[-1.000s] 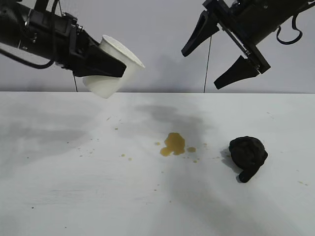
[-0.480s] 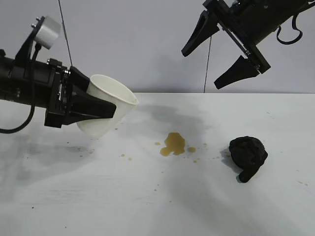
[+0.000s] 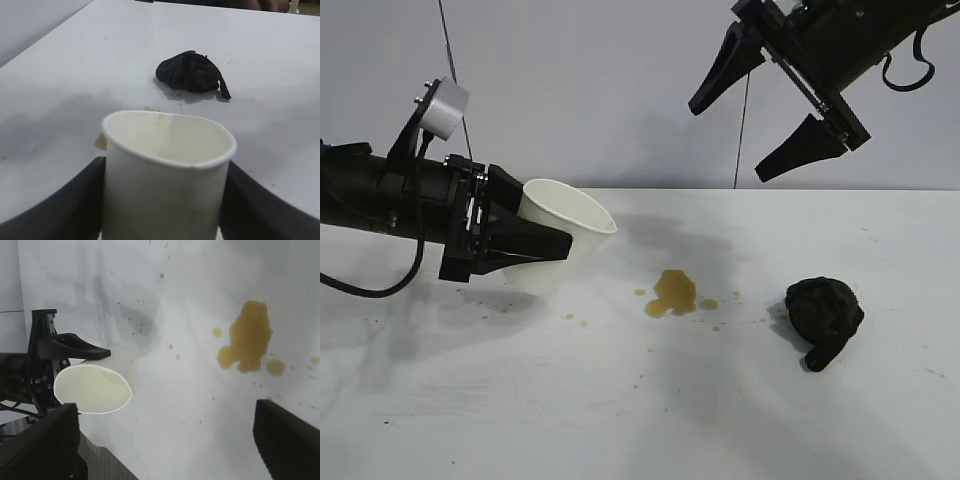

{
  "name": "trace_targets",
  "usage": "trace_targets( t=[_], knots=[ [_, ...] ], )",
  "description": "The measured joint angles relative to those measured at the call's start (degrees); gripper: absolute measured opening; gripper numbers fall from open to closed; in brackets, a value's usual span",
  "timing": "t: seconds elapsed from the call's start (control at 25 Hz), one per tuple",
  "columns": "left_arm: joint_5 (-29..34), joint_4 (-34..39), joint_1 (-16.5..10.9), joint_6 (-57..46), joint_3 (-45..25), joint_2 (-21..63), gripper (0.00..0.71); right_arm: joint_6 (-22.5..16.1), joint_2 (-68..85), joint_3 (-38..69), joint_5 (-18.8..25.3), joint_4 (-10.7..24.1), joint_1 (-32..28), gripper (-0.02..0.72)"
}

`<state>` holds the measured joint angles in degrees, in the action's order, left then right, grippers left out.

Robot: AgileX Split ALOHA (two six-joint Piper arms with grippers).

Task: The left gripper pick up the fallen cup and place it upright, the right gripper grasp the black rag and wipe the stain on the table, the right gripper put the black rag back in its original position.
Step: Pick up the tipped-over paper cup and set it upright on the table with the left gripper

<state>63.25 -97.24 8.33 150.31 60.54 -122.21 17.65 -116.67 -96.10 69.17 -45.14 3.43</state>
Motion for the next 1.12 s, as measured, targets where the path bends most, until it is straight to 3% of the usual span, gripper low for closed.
trace_targets(
  t=[0.28,0.64,1.12],
  knots=[
    [0.6,-0.1,-1.7,1.7,0.6,-3.8,0.426,0.0,0.0,0.0,0.0,0.0,0.0,0.652],
    [1.7,-0.1,-7.8,2.3,0.7,-5.6,0.426,0.0,0.0,0.0,0.0,0.0,0.0,0.652],
    [1.7,-0.1,-8.0,2.8,0.7,-5.6,0.422,-0.6,0.0,0.0,0.0,0.0,0.0,0.652]
  ],
)
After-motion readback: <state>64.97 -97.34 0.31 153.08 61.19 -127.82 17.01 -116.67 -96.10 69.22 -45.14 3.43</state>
